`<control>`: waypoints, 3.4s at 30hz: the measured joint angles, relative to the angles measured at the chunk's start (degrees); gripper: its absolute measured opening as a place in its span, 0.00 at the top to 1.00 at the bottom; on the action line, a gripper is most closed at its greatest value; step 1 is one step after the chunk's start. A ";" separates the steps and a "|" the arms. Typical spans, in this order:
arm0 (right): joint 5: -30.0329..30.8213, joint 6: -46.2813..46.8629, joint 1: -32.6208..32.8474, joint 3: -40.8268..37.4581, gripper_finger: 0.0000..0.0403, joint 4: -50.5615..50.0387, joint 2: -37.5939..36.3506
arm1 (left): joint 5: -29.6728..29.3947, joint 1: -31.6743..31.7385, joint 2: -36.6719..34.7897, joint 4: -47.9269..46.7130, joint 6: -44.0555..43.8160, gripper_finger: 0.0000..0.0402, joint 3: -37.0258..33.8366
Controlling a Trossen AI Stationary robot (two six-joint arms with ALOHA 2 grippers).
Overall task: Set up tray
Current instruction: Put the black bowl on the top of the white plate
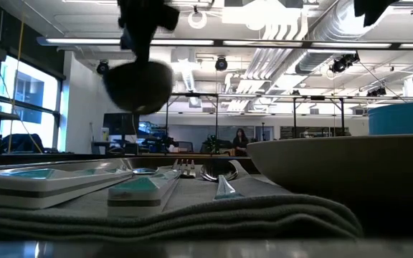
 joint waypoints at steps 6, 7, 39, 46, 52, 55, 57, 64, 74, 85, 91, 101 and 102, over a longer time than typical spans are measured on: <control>0.56 2.59 2.98 0.00 0.59 -0.06 -4.09 | -0.77 -14.28 1.18 8.70 0.40 0.91 5.18; 0.50 2.61 3.45 0.00 0.60 -0.07 -4.61 | -0.87 -16.38 1.09 10.96 1.10 0.91 5.48; -3.24 2.99 3.42 0.05 0.66 23.00 -0.69 | -9.14 -34.48 19.69 23.36 10.79 0.91 17.22; -18.67 -3.23 -5.22 -0.07 0.61 28.25 8.07 | -9.24 -34.46 19.89 17.94 22.57 0.91 17.63; -21.75 -3.55 -6.54 -0.07 0.49 35.75 9.14 | -9.27 -34.46 19.91 11.35 27.24 0.91 17.63; -19.77 -2.54 -6.59 -0.04 0.44 38.25 9.42 | -10.30 -34.46 19.87 12.08 29.68 0.91 17.63; -19.13 -1.96 -6.59 -0.04 0.43 38.39 10.37 | -10.75 -34.46 19.68 12.56 31.31 0.91 17.61; -22.58 -2.11 -6.52 0.00 0.47 37.94 16.26 | -10.21 -34.50 19.50 12.55 33.00 0.91 17.56; -22.13 -4.67 -6.52 0.09 0.61 33.35 17.77 | -11.07 -34.46 19.52 12.09 34.62 0.91 17.54; -22.02 -7.10 -6.56 0.07 0.64 32.72 16.83 | -10.23 -34.43 19.52 10.79 33.97 0.91 17.54; -17.91 -7.35 -7.02 -0.04 0.61 31.02 13.39 | -9.23 -34.43 19.41 10.48 33.72 0.90 17.58; -20.51 -7.02 -6.74 -0.04 0.53 34.55 15.98 | -10.18 -34.41 19.41 10.71 34.00 0.91 17.58; -21.11 -7.05 -6.74 -0.04 0.53 34.65 16.42 | -10.70 -34.41 19.41 10.71 34.00 0.91 17.58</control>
